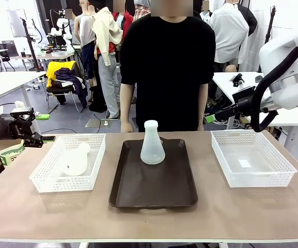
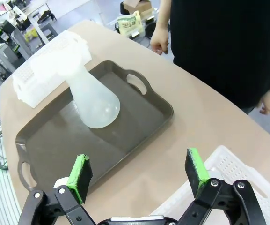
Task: Prepare the laboratory tools.
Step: Pick up the Big flask that the person points to, then place the picked Big flask upright in the Handle tray as directed by the person.
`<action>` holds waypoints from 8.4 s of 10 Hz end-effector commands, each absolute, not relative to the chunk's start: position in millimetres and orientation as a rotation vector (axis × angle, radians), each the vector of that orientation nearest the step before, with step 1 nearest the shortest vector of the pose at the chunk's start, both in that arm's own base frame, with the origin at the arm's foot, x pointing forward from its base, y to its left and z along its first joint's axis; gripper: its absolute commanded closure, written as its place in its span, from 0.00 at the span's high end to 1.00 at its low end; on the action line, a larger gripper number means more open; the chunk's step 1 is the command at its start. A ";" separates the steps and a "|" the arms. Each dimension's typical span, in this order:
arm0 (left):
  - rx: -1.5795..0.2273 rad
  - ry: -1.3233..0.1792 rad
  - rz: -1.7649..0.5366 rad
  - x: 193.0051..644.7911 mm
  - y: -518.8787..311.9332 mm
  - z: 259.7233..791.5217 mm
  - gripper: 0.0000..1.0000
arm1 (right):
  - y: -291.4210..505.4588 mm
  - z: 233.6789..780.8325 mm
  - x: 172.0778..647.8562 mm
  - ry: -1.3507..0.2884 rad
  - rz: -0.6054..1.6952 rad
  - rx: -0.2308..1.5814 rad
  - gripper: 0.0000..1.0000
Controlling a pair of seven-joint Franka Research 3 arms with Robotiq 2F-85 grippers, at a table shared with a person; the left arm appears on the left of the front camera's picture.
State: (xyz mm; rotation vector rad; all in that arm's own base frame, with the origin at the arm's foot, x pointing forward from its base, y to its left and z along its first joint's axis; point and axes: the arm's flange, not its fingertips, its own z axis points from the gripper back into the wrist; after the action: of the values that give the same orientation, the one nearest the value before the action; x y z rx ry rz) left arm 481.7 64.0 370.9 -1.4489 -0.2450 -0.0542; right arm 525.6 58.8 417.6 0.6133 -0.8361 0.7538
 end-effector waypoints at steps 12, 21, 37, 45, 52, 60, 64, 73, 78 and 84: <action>-1.442 -0.245 -0.058 480.4 64.8 372.0 1.00 | 58.9 418.4 524.9 -0.836 0.756 0.612 1.00; -1.442 -0.245 -0.058 480.4 64.8 372.0 1.00 | 58.9 418.4 524.9 -0.836 0.756 0.612 1.00; -0.158 -0.087 -0.239 573.9 -114.8 439.0 1.00 | 58.9 418.4 524.9 -0.836 0.756 0.612 1.00; -0.013 -0.120 0.015 610.8 -137.3 376.6 1.00 | 58.9 418.4 524.9 -0.836 0.756 0.612 1.00; -0.104 -0.099 -0.103 647.4 -108.3 355.0 1.00 | 58.9 418.4 524.9 -0.836 0.756 0.612 1.00; -0.084 -0.038 -0.152 647.4 -113.3 336.2 0.54 | 58.9 418.4 524.9 -0.836 0.756 0.612 1.00; -0.054 -0.014 -0.146 645.5 -114.0 336.1 0.00 | 58.9 418.4 524.9 -0.836 0.756 0.612 1.00; -0.073 -0.014 -0.135 639.3 -114.1 333.6 0.00 | 58.9 418.4 524.9 -0.836 0.756 0.612 1.00; -0.073 -0.014 -0.135 639.3 -114.1 333.6 0.00 | 58.9 418.4 524.9 -0.836 0.756 0.612 1.00; -0.073 -0.003 -0.135 638.6 -114.7 334.0 0.00 | 58.9 418.4 524.9 -0.836 0.756 0.612 1.00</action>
State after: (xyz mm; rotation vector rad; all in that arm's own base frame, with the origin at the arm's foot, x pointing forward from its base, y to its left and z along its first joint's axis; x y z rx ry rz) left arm 638.6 -114.8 334.0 -0.0729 -0.0024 -0.1353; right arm 525.5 59.5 418.4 0.6133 -0.8373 0.7555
